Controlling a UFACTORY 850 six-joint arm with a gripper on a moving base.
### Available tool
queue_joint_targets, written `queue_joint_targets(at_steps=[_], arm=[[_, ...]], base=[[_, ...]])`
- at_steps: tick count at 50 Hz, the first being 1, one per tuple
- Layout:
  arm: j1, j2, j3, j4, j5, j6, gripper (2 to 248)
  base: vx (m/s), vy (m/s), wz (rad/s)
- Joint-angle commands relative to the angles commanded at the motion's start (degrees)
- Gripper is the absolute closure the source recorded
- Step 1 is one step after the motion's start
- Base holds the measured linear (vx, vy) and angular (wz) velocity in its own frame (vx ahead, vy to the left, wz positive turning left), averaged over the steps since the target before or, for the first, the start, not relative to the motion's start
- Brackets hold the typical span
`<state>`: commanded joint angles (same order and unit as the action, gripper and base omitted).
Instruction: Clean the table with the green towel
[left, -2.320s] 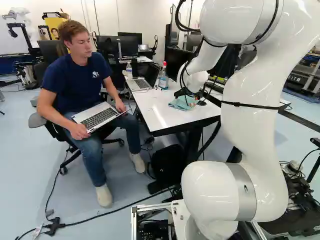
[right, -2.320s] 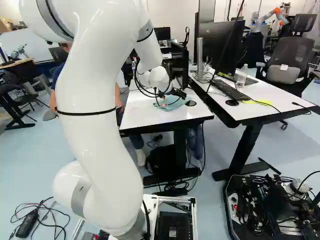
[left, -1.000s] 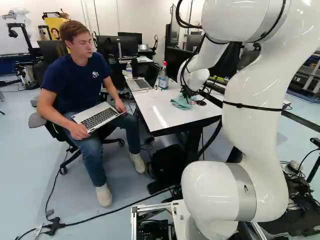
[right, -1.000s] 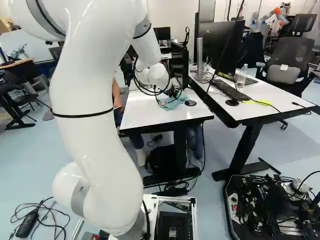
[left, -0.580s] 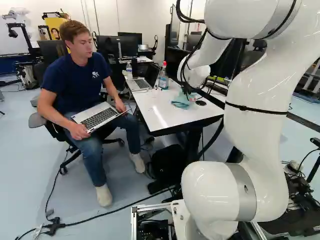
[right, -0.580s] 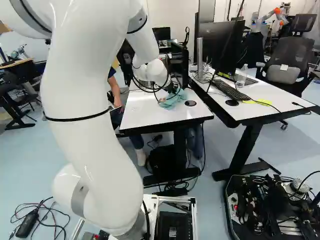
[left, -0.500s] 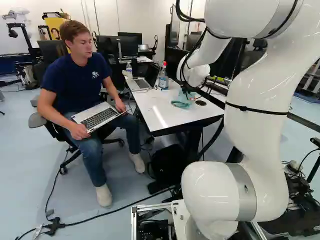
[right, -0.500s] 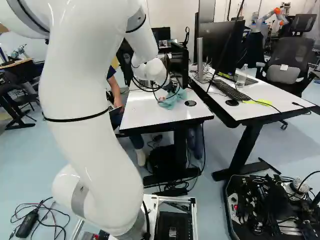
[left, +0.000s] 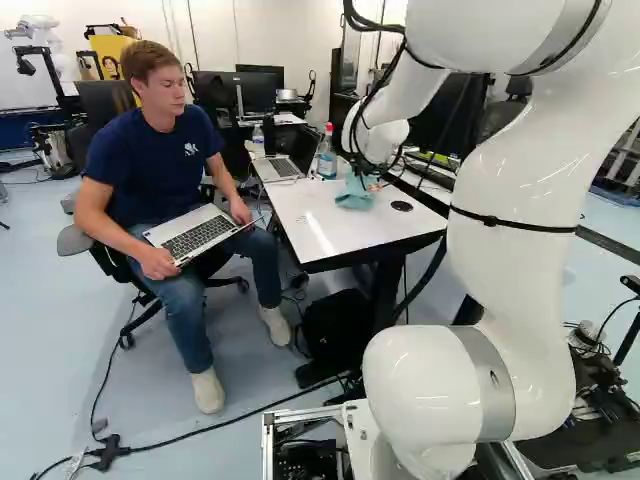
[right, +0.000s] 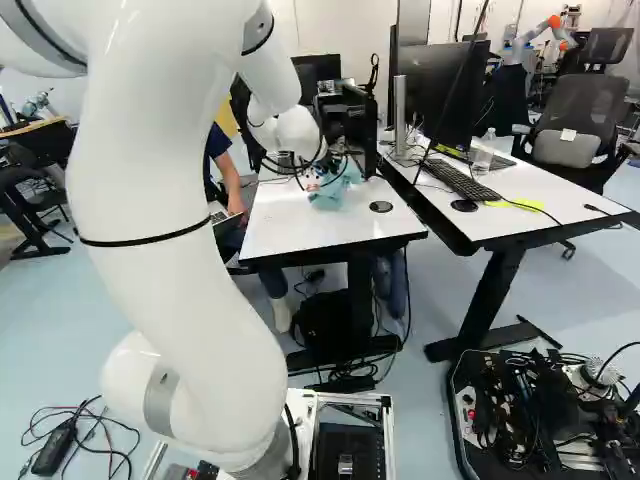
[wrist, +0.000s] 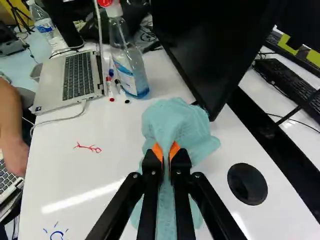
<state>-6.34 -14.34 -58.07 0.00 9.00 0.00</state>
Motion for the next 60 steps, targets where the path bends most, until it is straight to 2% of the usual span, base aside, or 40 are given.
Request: queue_joint_targets(at_steps=[60], arm=[[9.7,-4.3,-6.1,0.0,0.0,0.0,215]], base=[[0.0,0.0,0.0]])
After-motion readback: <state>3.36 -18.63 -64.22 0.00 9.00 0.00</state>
